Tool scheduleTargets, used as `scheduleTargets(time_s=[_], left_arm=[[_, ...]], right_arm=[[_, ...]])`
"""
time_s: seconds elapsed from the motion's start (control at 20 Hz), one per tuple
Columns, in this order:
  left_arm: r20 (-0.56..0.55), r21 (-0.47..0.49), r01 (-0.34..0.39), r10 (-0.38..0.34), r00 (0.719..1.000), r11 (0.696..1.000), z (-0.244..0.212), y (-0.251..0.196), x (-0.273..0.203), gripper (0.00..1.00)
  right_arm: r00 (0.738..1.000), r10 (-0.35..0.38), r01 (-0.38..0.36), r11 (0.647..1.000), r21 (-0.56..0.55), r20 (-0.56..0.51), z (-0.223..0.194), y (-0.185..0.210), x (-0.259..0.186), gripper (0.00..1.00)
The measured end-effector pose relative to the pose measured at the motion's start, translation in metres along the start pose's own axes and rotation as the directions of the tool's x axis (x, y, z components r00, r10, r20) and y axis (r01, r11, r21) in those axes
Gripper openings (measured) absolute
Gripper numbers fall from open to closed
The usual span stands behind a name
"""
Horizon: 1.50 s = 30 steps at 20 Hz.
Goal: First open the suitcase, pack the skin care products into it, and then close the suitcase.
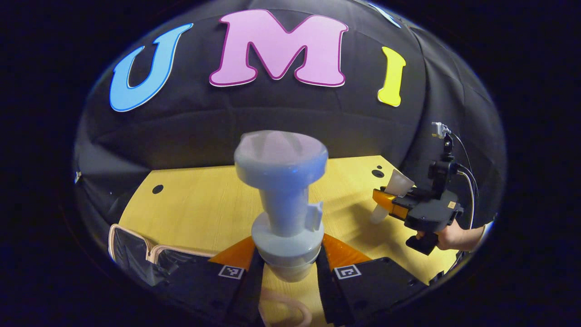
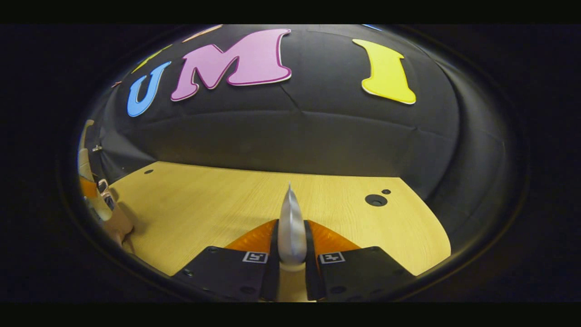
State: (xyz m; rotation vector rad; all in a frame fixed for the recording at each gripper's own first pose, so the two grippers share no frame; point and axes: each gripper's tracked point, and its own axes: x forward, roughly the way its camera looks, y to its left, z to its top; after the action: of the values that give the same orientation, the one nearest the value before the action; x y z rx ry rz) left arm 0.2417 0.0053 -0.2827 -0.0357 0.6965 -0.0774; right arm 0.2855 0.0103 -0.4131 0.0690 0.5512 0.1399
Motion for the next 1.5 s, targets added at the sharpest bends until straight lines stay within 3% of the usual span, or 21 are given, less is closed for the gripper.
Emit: scheduleTargets(time_s=[0.1,0.2,0.25,0.35,0.45,0.5,0.6,0.7,0.8,0.9,0.95,1.0,1.05,1.2,1.3,1.35,1.4,1.5], left_arm=[[-0.085,-0.026,-0.068,0.066,0.994,0.997,-0.009,0.034,-0.013,0.57],[-0.178,-0.058,-0.133,0.121,0.977,0.989,-0.029,0.073,-0.041,0.57],[-0.265,-0.073,-0.147,0.123,0.956,0.986,-0.046,0.095,-0.057,0.57],[-0.399,-0.074,-0.167,0.124,0.909,0.983,-0.078,0.13,-0.077,0.6],[-0.54,-0.023,-0.151,0.115,0.834,0.988,-0.111,0.155,-0.092,0.57],[-0.61,0.003,-0.132,0.107,0.785,0.991,-0.129,0.169,-0.098,0.58],[-0.688,0.009,-0.105,0.082,0.721,0.994,-0.154,0.178,-0.101,0.58],[-0.747,-0.002,-0.065,0.042,0.664,0.998,-0.179,0.179,-0.102,0.58],[-0.809,0.006,-0.031,0.023,0.587,1.0,-0.205,0.184,-0.103,0.6],[-0.861,-0.006,-0.018,0.004,0.508,1.0,-0.229,0.183,-0.106,0.55],[-0.884,-0.005,-0.025,0.007,0.468,1.0,-0.239,0.187,-0.109,0.6],[-0.892,0.003,-0.02,0.012,0.452,1.0,-0.246,0.189,-0.107,0.55],[-0.901,0.015,-0.018,0.021,0.434,1.0,-0.257,0.192,-0.106,0.59],[-0.892,0.0,-0.017,0.007,0.452,1.0,-0.26,0.187,-0.1,0.62],[-0.871,-0.041,-0.022,-0.025,0.491,0.999,-0.258,0.181,-0.098,0.67],[-0.858,-0.055,-0.019,-0.037,0.512,0.998,-0.255,0.177,-0.097,0.68],[-0.842,-0.058,-0.012,-0.042,0.538,0.998,-0.251,0.174,-0.097,0.84],[-0.782,-0.025,0.037,-0.042,0.621,0.999,-0.236,0.175,-0.095,0.98]], right_arm=[[1.0,0.021,-0.021,1.0,-0.003,0.001,0.008,0.006,-0.022,0.31],[0.998,0.059,-0.059,0.998,-0.017,0.011,0.02,0.018,-0.049,0.21],[0.996,0.086,-0.085,0.996,-0.025,0.023,0.03,0.028,-0.067,0.26],[0.991,0.125,-0.124,0.992,-0.014,0.055,0.049,0.044,-0.095,0.22],[0.985,0.155,-0.158,0.986,0.049,0.074,0.062,0.063,-0.12,0.31],[0.983,0.164,-0.171,0.982,0.078,0.087,0.07,0.074,-0.13,0.26],[0.98,0.164,-0.173,0.982,0.081,0.111,0.082,0.093,-0.15,0.21],[0.98,0.161,-0.171,0.982,0.081,0.114,0.084,0.106,-0.165,0.26],[0.98,0.165,-0.177,0.979,0.105,0.111,0.085,0.121,-0.178,0.26],[0.977,0.182,-0.194,0.973,0.121,0.107,0.086,0.141,-0.192,0.26],[0.976,0.191,-0.203,0.973,0.112,0.104,0.085,0.152,-0.2,0.26],[0.975,0.198,-0.208,0.974,0.092,0.1,0.084,0.161,-0.208,0.25],[0.974,0.204,-0.211,0.975,0.074,0.095,0.082,0.17,-0.214,0.25],[0.979,0.189,-0.194,0.978,0.078,0.074,0.073,0.19,-0.226,0.26],[0.982,0.177,-0.182,0.98,0.082,0.073,0.071,0.202,-0.232,0.26],[0.983,0.173,-0.178,0.981,0.078,0.067,0.069,0.208,-0.237,0.26],[0.983,0.171,-0.175,0.982,0.072,0.062,0.067,0.214,-0.241,0.26],[0.982,0.176,-0.18,0.982,0.056,0.063,0.068,0.227,-0.246,0.25]])
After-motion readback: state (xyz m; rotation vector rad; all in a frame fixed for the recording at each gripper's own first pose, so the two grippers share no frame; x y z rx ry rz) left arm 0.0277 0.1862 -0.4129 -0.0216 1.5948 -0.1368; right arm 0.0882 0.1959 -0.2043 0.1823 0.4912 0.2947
